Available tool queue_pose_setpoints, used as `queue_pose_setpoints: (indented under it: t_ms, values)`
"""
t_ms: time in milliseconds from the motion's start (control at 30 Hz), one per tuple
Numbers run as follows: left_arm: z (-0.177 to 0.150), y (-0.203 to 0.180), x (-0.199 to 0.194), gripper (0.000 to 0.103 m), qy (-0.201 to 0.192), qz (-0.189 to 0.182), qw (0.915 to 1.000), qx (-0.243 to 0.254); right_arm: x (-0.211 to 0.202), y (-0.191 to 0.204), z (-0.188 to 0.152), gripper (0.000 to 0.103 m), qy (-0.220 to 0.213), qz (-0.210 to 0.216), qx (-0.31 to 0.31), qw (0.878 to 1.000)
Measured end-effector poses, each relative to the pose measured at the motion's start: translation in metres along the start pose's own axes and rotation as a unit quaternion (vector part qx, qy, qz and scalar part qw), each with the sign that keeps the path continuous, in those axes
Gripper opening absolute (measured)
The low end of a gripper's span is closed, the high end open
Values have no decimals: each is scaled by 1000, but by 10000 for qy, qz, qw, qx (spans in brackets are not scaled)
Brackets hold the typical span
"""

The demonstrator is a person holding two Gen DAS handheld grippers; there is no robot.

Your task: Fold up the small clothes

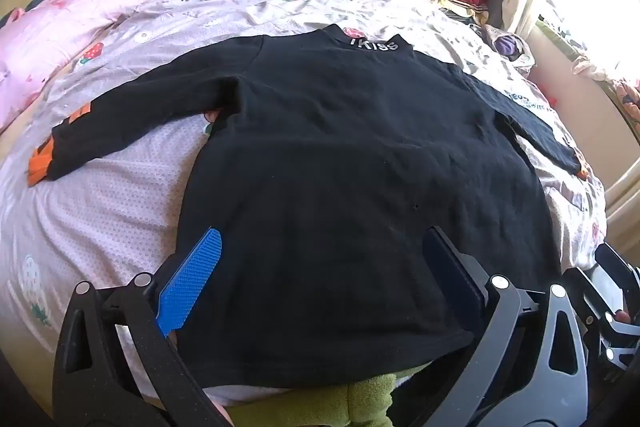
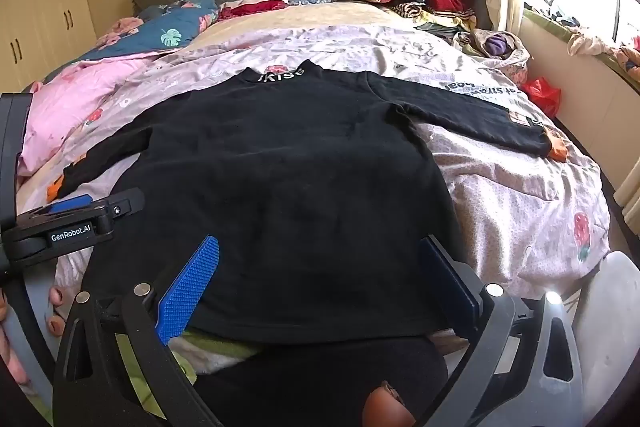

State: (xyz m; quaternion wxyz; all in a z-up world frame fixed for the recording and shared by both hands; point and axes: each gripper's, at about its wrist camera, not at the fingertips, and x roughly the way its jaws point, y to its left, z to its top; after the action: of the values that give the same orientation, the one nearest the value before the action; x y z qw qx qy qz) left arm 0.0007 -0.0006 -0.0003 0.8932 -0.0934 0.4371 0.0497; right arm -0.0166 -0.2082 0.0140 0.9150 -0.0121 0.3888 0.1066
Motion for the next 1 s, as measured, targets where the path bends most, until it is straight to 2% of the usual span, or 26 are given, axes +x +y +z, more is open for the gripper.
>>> queue_pose_setpoints:
  t_ms: [300,467,1000]
  values:
    - [4,-13,3,95,-37,-2,10000,32,-1,0,-2,99,-23,-14,9,10000]
    - [0,-1,-2,95,-72,-55,10000,11,-3,4,-1,99,-20,-43,13,10000]
    - [0,-1,-5,95,-88,-74,9999,22,-3,8,-1,99,-31,-26,-9,10000]
